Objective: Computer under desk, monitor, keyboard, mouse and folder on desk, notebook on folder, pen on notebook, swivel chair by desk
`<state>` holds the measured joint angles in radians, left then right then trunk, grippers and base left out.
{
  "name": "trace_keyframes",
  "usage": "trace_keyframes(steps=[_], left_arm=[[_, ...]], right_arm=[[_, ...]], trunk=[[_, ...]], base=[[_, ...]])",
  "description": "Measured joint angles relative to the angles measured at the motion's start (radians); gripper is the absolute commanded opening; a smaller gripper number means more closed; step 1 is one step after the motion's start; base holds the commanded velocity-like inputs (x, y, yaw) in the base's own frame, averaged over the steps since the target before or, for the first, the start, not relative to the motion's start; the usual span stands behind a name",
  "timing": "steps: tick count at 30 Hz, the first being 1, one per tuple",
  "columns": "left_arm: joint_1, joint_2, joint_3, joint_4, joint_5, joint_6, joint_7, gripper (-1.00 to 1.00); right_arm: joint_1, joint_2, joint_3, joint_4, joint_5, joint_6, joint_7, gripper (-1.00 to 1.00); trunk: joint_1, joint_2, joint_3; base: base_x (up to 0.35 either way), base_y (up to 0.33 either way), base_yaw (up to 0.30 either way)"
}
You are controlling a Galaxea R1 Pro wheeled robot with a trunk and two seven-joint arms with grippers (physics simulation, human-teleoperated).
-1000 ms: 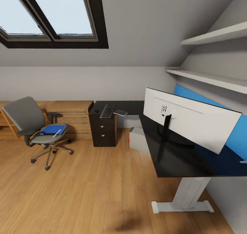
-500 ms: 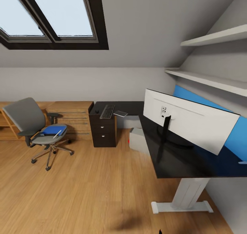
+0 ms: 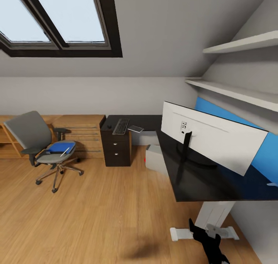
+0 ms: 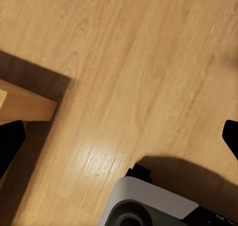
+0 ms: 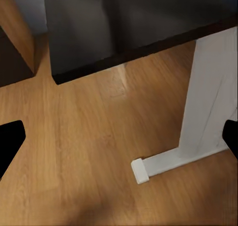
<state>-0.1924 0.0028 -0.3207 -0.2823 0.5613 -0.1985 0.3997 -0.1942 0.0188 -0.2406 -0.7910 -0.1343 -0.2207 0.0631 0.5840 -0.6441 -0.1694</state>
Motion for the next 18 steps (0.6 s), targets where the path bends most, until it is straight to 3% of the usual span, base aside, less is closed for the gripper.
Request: trace_keyframes(steps=[7,12,13,17,18], left_arm=[[0.0,0.002,-0.003,-0.033,-0.003,0.008,-0.003,1.0],[0.0,0.008,-0.004,-0.165,-0.007,0.057,-0.001,1.0],[0.0,0.017,-0.004,-0.235,-0.009,0.12,0.0,1.0],[0.0,0.032,-0.004,-0.42,-0.002,0.304,0.0,1.0],[-0.001,0.037,0.005,-0.546,-0.001,0.457,0.004,1.0]], right_arm=[[0.0,-0.01,-0.037,-0.308,0.0,0.306,-0.043,1.0],[-0.002,-0.012,-0.047,-0.48,-0.003,0.498,-0.114,1.0],[-0.006,-0.013,-0.049,-0.522,-0.004,0.549,-0.137,1.0],[-0.044,-0.017,-0.053,-0.568,-0.006,0.614,-0.164,1.0],[-0.097,-0.018,-0.055,-0.573,-0.008,0.636,-0.174,1.0]], trunk=[[-0.027,0.049,0.022],[-0.046,0.084,0.038],[-0.05,0.091,0.041],[-0.065,0.12,0.054],[-0.069,0.127,0.057]], base=[[0.0,0.0,0.0],[0.0,0.0,0.0],[0.0,0.0,0.0],[0.0,0.0,0.0],[0.0,0.0,0.0]])
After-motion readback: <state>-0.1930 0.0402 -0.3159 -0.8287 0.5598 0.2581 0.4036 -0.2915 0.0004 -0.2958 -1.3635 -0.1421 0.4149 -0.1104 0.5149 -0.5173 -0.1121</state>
